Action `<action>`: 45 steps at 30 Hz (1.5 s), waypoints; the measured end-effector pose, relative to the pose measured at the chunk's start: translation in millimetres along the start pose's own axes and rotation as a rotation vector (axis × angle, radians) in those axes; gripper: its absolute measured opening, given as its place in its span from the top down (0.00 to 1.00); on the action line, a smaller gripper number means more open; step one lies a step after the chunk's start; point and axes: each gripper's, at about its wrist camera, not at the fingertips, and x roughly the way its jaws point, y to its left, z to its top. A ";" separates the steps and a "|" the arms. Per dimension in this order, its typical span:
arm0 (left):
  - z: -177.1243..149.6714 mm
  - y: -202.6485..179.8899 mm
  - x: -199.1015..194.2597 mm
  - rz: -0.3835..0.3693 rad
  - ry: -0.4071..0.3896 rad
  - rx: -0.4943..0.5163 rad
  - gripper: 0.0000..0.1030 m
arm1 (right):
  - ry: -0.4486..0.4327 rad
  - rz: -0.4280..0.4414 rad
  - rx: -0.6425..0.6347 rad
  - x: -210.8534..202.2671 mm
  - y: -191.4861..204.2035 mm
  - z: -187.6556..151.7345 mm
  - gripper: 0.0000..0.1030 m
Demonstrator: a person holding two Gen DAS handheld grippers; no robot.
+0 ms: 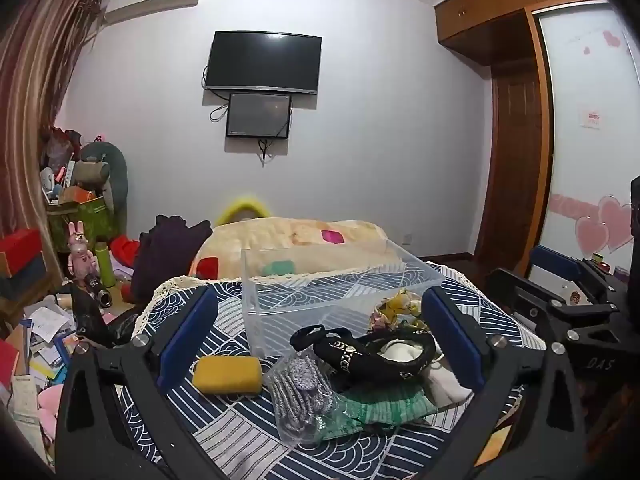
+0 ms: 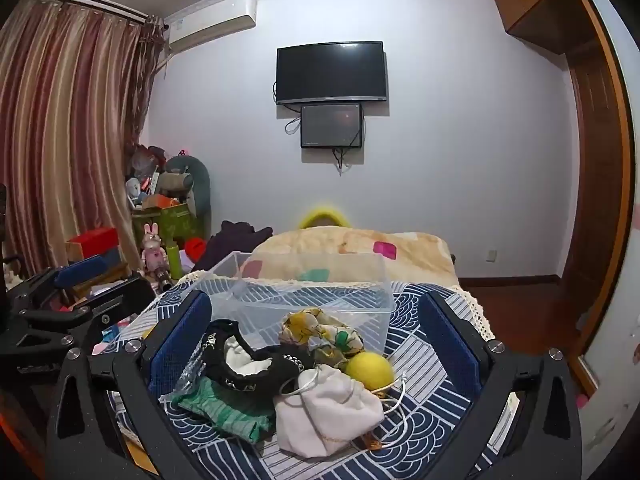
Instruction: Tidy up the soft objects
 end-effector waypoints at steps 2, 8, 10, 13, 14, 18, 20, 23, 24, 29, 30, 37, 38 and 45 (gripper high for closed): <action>1.5 4.3 -2.6 -0.003 -0.002 -0.013 0.00 | -0.015 -0.001 -0.007 -1.0 -0.3 -0.1 0.00; -3.6 -0.1 -3.0 0.001 -0.013 0.000 0.00 | -0.005 -0.004 -0.008 -1.1 -0.1 -0.3 0.00; -3.8 -1.5 -2.5 0.000 -0.011 0.001 0.00 | -0.001 -0.004 -0.008 0.0 1.1 -0.3 0.00; -3.0 0.4 -2.8 -0.002 -0.007 -0.008 0.00 | -0.019 0.002 0.002 -3.9 -3.5 -0.5 0.00; -3.0 0.9 -2.6 -0.002 -0.007 -0.010 0.00 | -0.020 0.003 0.004 -3.3 -3.3 -0.5 0.00; -4.1 0.9 -1.6 0.000 -0.007 -0.010 0.00 | -0.019 0.004 0.005 0.9 -1.9 -1.4 0.00; -4.0 1.0 -1.5 -0.002 -0.007 -0.009 0.00 | -0.019 0.004 0.006 -0.6 0.7 0.0 0.00; -3.6 1.2 -1.6 -0.003 -0.006 -0.009 0.00 | -0.018 0.005 0.005 -7.5 0.7 3.0 0.00; -3.7 1.2 -1.7 -0.003 -0.007 -0.010 0.00 | -0.019 0.005 0.004 -8.6 1.3 3.3 0.00; -5.4 2.5 -1.3 -0.001 -0.013 -0.010 0.00 | -0.017 0.009 0.007 -7.7 1.8 6.4 0.00; -5.3 2.5 -1.3 -0.001 -0.013 -0.010 0.00 | -0.017 0.008 0.007 -8.3 2.4 7.0 0.00; -4.9 2.7 -1.9 -0.002 -0.014 -0.016 0.00 | -0.019 0.010 0.009 -9.8 2.1 7.0 0.00; -4.8 2.8 -1.6 -0.002 -0.014 -0.018 0.00 | -0.020 0.011 0.009 -10.8 1.8 6.8 0.00; -5.1 4.0 -3.4 -0.003 -0.016 -0.022 0.00 | -0.021 0.011 0.010 -10.5 1.8 6.6 0.00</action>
